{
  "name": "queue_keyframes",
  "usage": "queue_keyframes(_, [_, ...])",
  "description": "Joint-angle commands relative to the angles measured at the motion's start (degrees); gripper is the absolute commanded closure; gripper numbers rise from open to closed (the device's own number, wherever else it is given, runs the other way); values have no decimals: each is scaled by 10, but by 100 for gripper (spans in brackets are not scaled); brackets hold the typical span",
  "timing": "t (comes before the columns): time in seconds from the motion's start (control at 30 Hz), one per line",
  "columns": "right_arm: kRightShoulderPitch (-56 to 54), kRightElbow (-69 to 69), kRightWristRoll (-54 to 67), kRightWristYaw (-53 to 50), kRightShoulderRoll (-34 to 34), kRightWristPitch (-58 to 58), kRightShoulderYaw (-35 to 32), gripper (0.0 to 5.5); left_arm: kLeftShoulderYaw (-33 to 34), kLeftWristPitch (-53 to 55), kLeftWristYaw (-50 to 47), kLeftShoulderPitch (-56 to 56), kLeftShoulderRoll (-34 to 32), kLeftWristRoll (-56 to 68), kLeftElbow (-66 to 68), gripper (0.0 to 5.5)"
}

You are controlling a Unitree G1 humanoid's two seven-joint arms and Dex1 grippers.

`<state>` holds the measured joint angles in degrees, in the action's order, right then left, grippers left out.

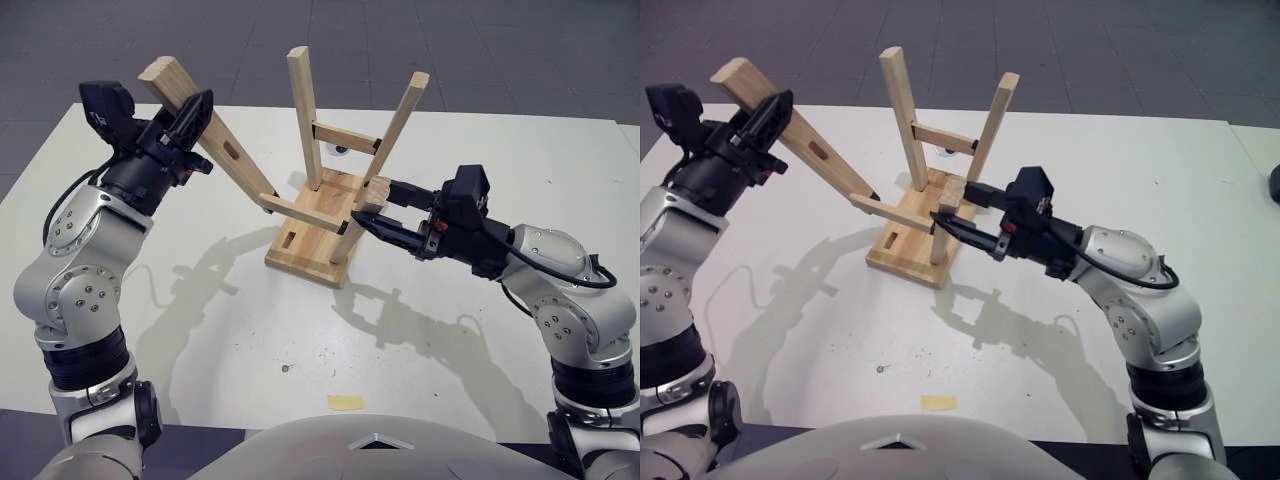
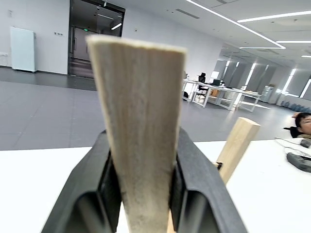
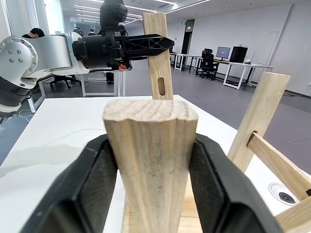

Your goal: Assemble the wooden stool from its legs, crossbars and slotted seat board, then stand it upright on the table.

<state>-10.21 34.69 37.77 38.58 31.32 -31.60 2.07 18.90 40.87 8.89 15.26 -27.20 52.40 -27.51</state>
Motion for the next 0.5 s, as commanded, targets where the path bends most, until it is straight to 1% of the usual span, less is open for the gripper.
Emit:
queue_keyframes(0.03, [27, 18, -46, -50, -3, -5, 12, 342, -6, 27, -33, -18, 14, 21, -30, 448])
queue_keyframes(0.17, [48, 38, -58, -80, -13, -6, 18, 342, -17, 46, -68, -23, 45, 49, -39, 448])
queue_keyframes(0.27, [52, 42, -63, -96, -22, -6, 24, 342, -34, 39, -84, -20, 65, 29, -21, 448])
queue_keyframes(0.43, [54, 40, -64, -107, -29, -3, 29, 342, -42, 1, -73, 7, 81, -29, 61, 448])
queue_keyframes(0.5, [52, 38, -65, -108, -32, -1, 33, 342, -53, -15, -54, 18, 84, -49, 91, 448])
